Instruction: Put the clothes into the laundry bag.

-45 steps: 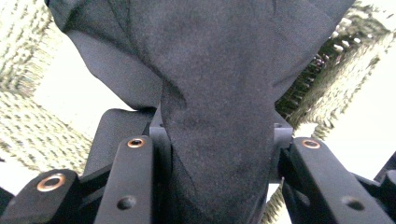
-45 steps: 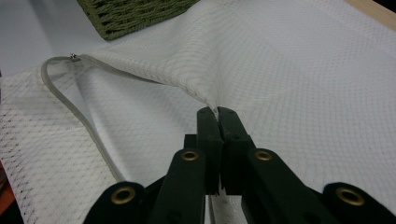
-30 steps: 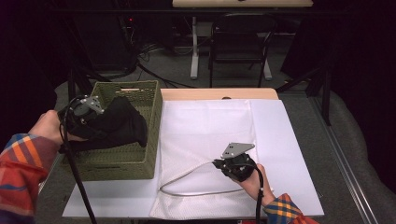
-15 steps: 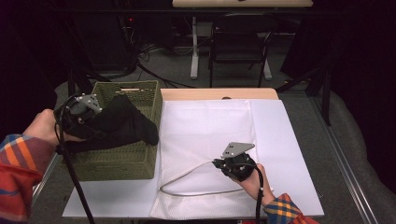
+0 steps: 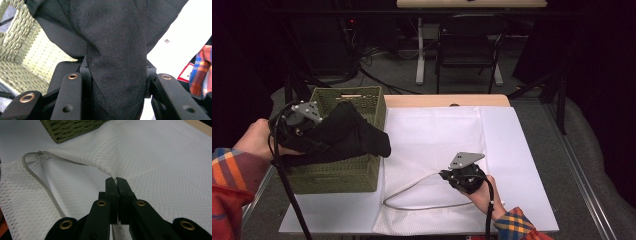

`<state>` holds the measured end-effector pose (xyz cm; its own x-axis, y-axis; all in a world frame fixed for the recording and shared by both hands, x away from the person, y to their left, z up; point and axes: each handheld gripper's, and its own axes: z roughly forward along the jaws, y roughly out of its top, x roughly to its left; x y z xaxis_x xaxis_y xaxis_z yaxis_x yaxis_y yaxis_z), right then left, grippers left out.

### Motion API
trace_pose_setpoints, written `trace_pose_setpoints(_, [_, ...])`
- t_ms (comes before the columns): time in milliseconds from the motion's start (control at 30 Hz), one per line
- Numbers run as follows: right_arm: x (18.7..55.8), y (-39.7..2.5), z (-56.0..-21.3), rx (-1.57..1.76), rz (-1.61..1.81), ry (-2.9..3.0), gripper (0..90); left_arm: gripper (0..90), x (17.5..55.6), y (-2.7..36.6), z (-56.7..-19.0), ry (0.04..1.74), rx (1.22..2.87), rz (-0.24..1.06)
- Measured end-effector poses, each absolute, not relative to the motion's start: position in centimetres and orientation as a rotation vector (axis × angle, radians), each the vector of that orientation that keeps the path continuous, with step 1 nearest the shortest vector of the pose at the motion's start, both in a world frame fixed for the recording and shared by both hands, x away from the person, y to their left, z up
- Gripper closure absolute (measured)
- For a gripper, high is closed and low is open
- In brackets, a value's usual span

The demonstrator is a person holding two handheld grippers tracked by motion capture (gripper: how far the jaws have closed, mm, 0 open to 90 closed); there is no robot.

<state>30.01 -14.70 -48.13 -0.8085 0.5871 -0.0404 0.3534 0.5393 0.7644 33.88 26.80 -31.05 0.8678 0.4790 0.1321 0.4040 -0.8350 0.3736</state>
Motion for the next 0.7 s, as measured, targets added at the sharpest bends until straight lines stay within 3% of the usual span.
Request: trace_pose_setpoints(700, [30.2,-14.4,-48.0,0.792,1.127,2.488,88.9,59.1,31.4,25.0,-31.9,0.578,2.707,0.256])
